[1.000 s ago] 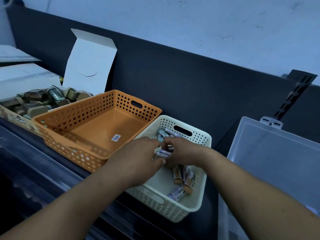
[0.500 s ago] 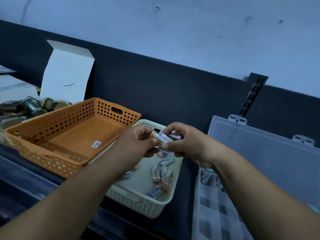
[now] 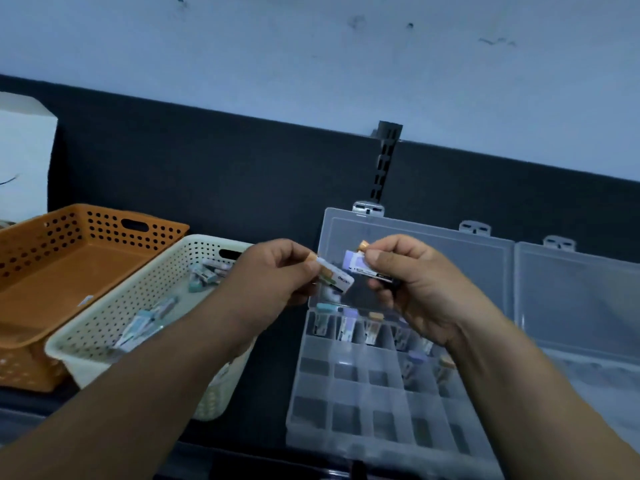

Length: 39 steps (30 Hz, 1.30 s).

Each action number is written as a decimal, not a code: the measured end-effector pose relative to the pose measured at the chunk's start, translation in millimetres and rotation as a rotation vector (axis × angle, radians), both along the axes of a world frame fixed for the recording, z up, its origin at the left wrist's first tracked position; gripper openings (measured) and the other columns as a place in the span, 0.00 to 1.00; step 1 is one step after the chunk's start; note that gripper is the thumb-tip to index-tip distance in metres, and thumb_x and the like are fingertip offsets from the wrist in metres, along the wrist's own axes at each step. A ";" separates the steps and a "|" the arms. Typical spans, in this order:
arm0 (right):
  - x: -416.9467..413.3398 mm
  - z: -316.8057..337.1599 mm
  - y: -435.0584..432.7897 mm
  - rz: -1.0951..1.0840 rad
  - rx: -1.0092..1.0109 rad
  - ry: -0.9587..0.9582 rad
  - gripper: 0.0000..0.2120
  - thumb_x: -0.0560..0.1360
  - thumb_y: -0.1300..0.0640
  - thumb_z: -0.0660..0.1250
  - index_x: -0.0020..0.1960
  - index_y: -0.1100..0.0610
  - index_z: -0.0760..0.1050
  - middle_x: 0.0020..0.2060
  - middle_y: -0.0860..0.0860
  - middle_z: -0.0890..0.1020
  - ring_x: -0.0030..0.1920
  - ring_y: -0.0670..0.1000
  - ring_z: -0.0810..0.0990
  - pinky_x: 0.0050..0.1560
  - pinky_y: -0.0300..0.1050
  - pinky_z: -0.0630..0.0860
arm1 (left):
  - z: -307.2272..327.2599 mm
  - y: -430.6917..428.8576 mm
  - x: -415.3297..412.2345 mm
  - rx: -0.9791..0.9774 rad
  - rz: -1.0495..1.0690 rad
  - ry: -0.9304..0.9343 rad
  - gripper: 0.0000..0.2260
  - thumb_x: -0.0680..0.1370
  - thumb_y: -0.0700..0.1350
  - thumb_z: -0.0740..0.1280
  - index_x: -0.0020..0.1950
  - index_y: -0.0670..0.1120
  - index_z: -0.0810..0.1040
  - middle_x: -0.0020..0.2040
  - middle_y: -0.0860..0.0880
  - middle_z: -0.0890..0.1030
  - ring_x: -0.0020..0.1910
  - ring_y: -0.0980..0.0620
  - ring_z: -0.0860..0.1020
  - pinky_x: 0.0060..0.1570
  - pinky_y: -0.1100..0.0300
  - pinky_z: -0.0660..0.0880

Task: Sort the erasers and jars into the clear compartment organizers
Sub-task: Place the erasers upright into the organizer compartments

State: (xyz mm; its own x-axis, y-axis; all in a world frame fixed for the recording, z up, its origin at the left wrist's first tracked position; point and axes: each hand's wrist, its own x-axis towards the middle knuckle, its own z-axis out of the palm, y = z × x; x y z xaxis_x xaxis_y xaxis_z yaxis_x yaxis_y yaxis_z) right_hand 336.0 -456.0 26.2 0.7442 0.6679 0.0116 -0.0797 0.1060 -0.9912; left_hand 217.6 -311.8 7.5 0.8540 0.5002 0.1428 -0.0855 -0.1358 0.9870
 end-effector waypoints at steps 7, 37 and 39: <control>9.5 -9.5 -53.9 -0.082 -0.126 -0.122 0.06 0.73 0.66 0.70 0.39 0.59 0.75 0.33 0.49 0.81 0.28 0.47 0.72 0.27 0.36 0.69 | -6.5 -42.8 21.0 0.443 -0.038 0.120 0.03 0.76 0.44 0.69 0.44 0.50 0.81 0.39 0.52 0.83 0.42 0.52 0.81 0.44 0.59 0.78; 21.4 -28.8 -87.8 0.059 -0.226 -0.205 0.09 0.72 0.68 0.71 0.43 0.53 0.81 0.38 0.48 0.83 0.37 0.51 0.76 0.36 0.41 0.73 | -14.9 -74.9 48.4 0.269 -0.172 0.296 0.15 0.76 0.38 0.67 0.60 0.49 0.74 0.52 0.51 0.80 0.50 0.52 0.80 0.51 0.56 0.78; 20.7 -28.4 -83.5 0.083 -0.194 -0.202 0.10 0.72 0.67 0.71 0.42 0.52 0.82 0.39 0.53 0.83 0.39 0.54 0.75 0.37 0.43 0.74 | -8.6 -77.9 43.3 0.085 -0.197 0.265 0.11 0.76 0.37 0.67 0.57 0.46 0.76 0.50 0.46 0.82 0.48 0.47 0.83 0.51 0.53 0.80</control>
